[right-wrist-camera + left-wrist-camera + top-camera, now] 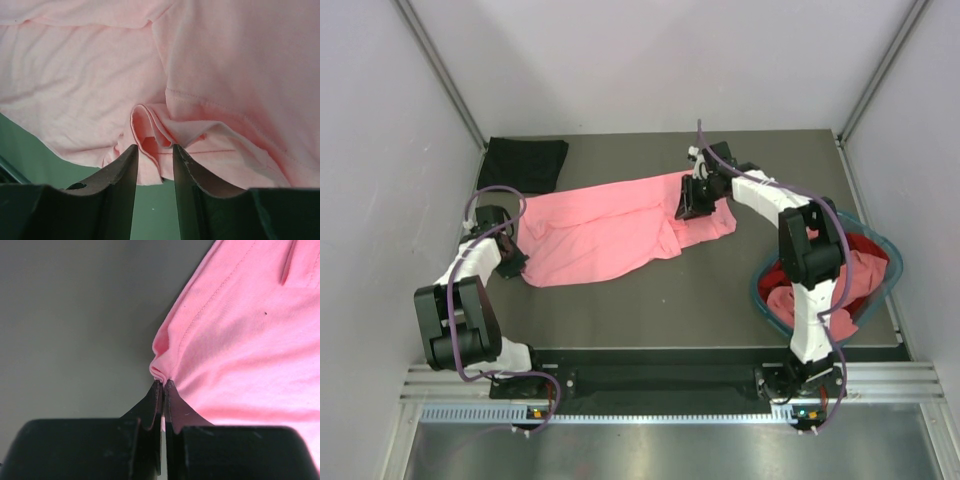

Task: Fold and stack the t-shirts
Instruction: Fold the tshirt

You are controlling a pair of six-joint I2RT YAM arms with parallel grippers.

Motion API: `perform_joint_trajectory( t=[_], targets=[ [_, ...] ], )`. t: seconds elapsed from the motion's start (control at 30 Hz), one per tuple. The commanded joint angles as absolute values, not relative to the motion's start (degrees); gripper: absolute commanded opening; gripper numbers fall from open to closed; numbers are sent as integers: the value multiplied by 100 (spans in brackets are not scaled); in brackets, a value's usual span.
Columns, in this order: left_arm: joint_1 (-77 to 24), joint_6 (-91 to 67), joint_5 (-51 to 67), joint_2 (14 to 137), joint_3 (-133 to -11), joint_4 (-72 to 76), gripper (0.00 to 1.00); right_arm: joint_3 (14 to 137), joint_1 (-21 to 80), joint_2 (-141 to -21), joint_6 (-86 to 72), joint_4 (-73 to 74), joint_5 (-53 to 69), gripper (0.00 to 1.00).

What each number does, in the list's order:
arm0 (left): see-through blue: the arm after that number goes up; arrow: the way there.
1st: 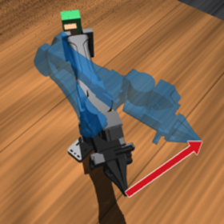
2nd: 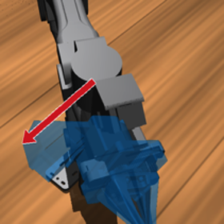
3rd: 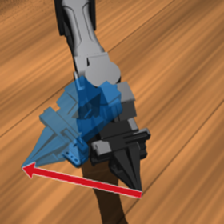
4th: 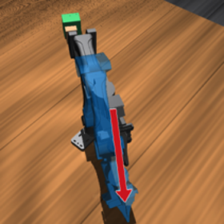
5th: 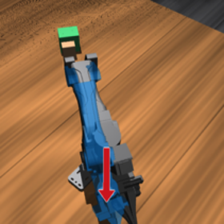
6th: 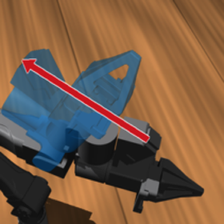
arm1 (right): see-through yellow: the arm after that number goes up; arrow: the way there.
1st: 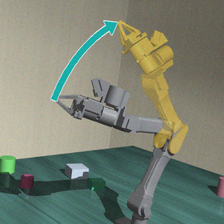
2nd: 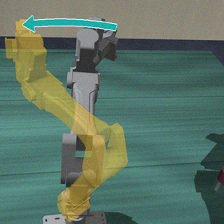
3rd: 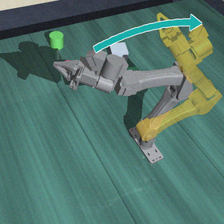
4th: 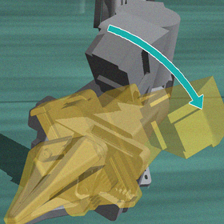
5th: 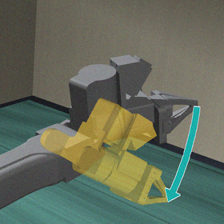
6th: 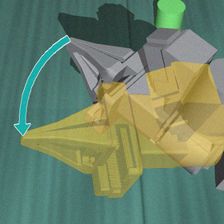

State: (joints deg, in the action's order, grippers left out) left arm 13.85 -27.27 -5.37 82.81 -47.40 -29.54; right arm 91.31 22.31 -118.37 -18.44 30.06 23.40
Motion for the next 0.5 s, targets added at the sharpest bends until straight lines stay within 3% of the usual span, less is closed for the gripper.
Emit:
perform_joint_trajectory(
  t=[0.0, 0.47],
  targets=[
    [1406, -2716, -527, 8279, -4737, -2813, 0, 9422, 2276, -11874, -1696, 3015, 2224, 35],
    [1406, -2733, -527, 8270, -4720, -2812, 0, 9554, 2276, -12146, -1608, 3111, 2258, 33]
  ],
)
